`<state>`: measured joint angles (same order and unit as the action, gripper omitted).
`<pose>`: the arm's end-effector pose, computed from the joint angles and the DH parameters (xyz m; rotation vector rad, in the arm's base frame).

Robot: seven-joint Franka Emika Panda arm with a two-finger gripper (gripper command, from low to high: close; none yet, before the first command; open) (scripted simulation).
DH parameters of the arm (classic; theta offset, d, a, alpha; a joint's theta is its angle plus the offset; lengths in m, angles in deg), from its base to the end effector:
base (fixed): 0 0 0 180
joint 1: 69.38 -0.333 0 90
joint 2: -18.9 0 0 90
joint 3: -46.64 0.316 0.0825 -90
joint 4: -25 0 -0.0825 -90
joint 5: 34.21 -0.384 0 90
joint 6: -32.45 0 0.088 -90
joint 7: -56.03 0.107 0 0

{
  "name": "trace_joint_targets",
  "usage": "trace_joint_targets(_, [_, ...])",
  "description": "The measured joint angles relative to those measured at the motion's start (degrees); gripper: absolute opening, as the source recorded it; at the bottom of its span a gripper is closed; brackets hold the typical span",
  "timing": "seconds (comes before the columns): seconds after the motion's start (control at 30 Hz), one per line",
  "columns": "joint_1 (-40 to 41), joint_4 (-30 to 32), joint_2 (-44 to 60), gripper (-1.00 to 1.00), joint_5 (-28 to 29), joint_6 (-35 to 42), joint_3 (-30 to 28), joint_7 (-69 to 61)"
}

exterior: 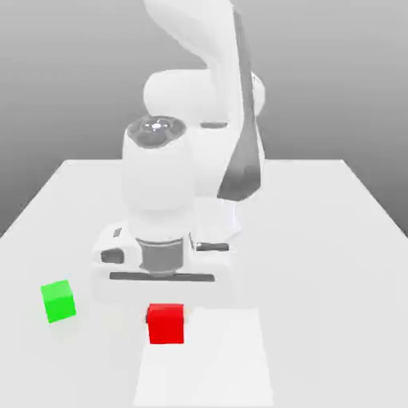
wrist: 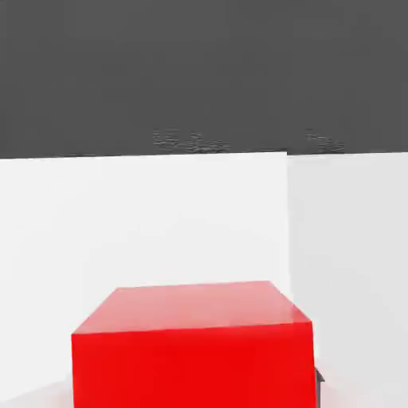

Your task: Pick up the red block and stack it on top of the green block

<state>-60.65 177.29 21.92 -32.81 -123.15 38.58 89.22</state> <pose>0.4050 -0.1220 0.2234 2.8471 -1.2883 0.0124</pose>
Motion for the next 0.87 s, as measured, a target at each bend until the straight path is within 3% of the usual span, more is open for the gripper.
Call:
trace_joint_targets(0.33, [16.69, 4.17, -7.25, -1.0, 1.8, 3.15, -9.33, -23.22])
trace_joint_targets(0.6, [17.08, 3.95, 3.2, -1.0, -7.58, -6.54, -7.92, -32.08])
trace_joint_targets(0.63, [17.52, 3.92, 4.55, 1.0, -8.75, -7.76, -7.28, -32.92])
trace_joint_targets(0.87, [17.66, 3.91, 4.74, 1.0, -8.89, -7.99, -7.14, -33.03])
